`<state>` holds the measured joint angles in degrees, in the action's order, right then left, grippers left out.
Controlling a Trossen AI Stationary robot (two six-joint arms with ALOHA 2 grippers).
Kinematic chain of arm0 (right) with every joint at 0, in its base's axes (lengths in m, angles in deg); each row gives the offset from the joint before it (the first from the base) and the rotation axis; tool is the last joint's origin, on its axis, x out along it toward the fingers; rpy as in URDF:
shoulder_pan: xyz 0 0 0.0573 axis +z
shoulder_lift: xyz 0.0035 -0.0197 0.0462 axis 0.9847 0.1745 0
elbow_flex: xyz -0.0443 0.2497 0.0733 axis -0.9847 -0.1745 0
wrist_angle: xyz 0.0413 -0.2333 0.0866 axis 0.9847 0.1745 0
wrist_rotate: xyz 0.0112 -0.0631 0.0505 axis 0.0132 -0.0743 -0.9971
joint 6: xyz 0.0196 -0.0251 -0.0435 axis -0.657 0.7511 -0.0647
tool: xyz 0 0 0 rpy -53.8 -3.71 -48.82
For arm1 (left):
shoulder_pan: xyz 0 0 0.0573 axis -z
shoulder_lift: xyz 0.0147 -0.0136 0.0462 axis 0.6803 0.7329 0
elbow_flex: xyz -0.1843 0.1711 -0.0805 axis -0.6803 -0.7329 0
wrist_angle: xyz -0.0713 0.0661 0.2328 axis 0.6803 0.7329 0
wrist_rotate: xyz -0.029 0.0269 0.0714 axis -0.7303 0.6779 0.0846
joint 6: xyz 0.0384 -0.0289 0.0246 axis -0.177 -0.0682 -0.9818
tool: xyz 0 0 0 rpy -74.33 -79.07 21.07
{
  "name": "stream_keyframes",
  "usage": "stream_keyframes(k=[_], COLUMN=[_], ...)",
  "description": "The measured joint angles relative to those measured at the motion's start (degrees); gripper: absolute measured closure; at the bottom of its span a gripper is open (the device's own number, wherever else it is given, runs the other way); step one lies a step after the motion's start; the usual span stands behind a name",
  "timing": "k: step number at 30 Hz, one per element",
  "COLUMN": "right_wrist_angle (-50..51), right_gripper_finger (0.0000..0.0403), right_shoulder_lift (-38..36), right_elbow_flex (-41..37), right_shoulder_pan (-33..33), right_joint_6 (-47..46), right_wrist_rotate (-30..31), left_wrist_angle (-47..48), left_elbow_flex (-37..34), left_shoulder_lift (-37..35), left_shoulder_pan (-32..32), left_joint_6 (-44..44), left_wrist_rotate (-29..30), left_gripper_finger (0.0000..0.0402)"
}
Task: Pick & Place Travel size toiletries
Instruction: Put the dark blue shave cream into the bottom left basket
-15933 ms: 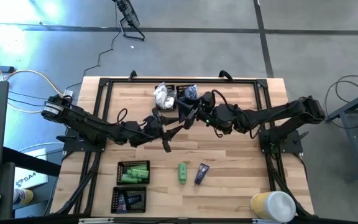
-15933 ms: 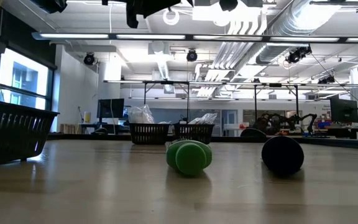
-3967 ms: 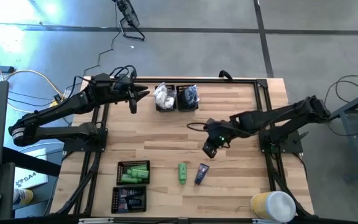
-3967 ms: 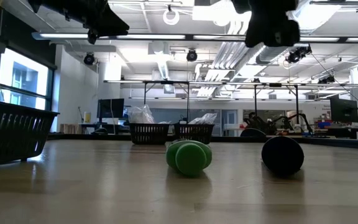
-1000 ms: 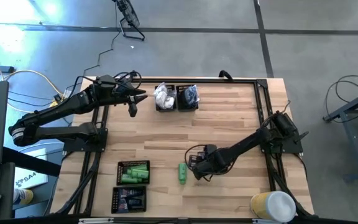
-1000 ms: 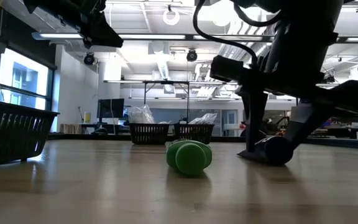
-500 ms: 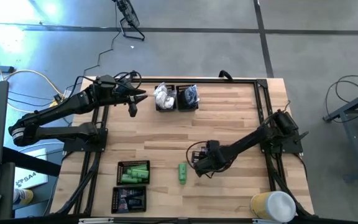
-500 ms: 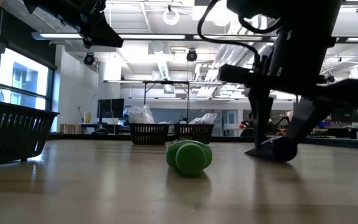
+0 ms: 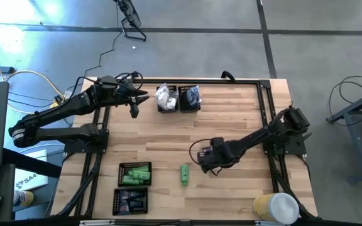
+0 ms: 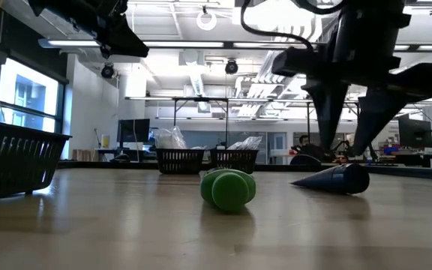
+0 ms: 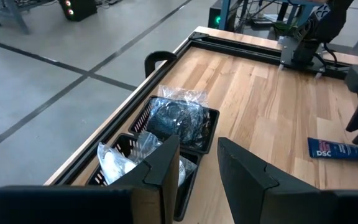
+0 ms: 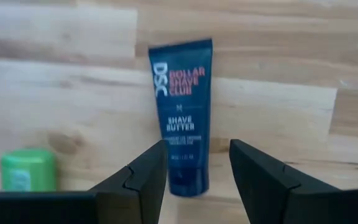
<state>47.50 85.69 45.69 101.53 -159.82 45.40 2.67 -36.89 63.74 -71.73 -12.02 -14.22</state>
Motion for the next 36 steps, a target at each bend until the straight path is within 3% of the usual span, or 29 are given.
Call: stream_keyframes(k=[10, 22, 36], right_wrist_angle=[-0.1, -2.5, -6.1], right_gripper_finger=[0.0231, 0.0135, 0.0155], right_shoulder_lift=[0.1, 0.1, 4.6], right_elbow_flex=[0.0, 0.0, 0.1], right_shoulder_pan=[0.0, 0.0, 0.9], right_joint_6=[3.8, 5.1, 6.3], right_wrist_rotate=[-2.9, -4.3, -4.4], left_wrist_angle=[0.0, 0.0, 0.1], left_elbow_flex=[0.0, 0.0, 0.0], left_shoulder_lift=[0.0, 0.0, 0.0], left_shoulder_pan=[0.0, 0.0, 0.0], left_joint_6=[0.0, 0.0, 0.0], left_wrist_rotate=[0.1, 0.2, 0.2], left_gripper_finger=[0.0294, 0.0294, 0.0294])
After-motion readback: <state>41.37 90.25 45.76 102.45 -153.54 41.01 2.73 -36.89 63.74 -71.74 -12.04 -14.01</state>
